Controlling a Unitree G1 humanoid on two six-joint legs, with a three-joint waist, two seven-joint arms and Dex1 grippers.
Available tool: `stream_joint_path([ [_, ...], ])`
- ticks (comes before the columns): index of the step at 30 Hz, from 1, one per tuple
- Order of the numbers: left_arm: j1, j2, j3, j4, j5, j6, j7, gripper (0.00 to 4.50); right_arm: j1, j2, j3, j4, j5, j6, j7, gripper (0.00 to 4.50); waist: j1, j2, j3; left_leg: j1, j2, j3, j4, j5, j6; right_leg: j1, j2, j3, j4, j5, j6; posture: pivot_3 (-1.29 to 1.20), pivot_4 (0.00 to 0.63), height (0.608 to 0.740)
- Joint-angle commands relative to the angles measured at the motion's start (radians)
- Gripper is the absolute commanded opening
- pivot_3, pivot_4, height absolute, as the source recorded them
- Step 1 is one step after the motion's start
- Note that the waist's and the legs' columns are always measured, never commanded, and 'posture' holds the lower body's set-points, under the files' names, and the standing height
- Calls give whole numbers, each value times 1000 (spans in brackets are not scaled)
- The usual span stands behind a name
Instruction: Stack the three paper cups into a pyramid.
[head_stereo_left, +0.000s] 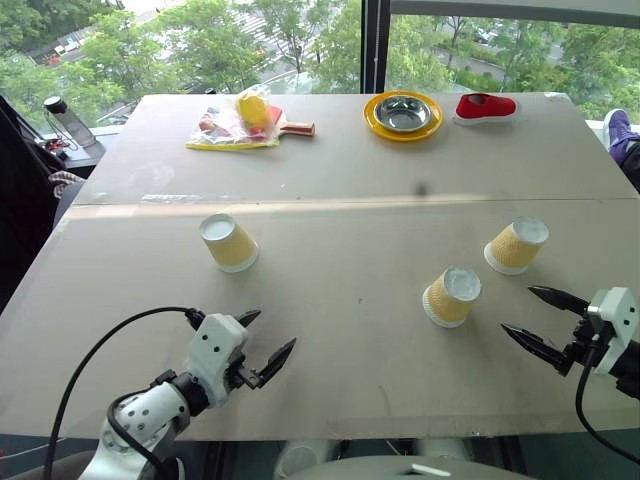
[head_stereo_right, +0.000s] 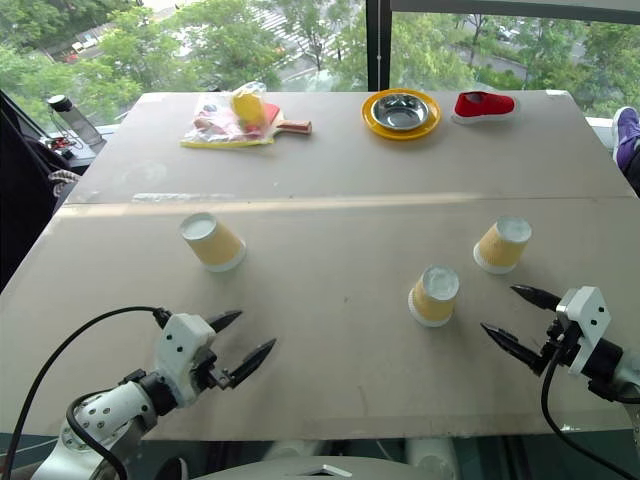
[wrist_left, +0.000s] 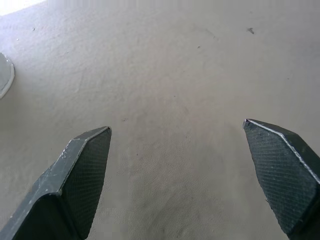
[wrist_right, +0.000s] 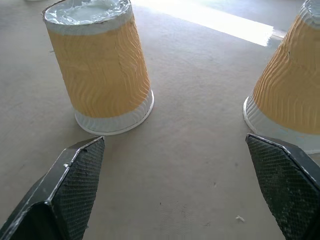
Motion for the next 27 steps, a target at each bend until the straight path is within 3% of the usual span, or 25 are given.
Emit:
stream_joint_path([
  [1, -9, 9, 21, 4, -7, -24, -13, 4374, -4, 5, -9, 12, 0, -34, 17, 4500, -1, 0, 0, 0, 0, 0, 0, 0, 0, 0, 0, 0, 0, 0, 0, 0, 150, 740],
  [10, -33, 20, 21, 23, -10, -43, -37, 4374, 2, 21, 14, 45, -10, -86, 59, 4500, -1, 0, 0, 0, 0, 0, 0, 0, 0, 0, 0, 0, 0, 0, 0, 0, 150, 740],
  [15, -137, 104, 78, -65, -264, 39, -187, 4374, -23, 71, 112, -55, 1, -80, 53, 4500, -2, 0, 0, 0, 1, -1, 0, 0, 0, 0, 1, -1, 1, 0, 0, 0, 150, 740],
  [19, -249, 213, 76, -94, -295, 63, -269, 4374, -85, 124, 155, -51, -12, -97, 8, 4500, -3, 1, 0, 1, 1, -1, 1, 0, 0, 0, 1, -1, 1, 0, 0, 0, 150, 740],
  [27, -403, 313, 118, -109, -467, 171, -335, 4374, -176, 162, 187, 0, -25, -124, -8, 4500, -24, 1, 0, 0, 0, -1, 1, 0, -1, -2, 2, 0, 1, 0, 0, 0, 150, 740],
])
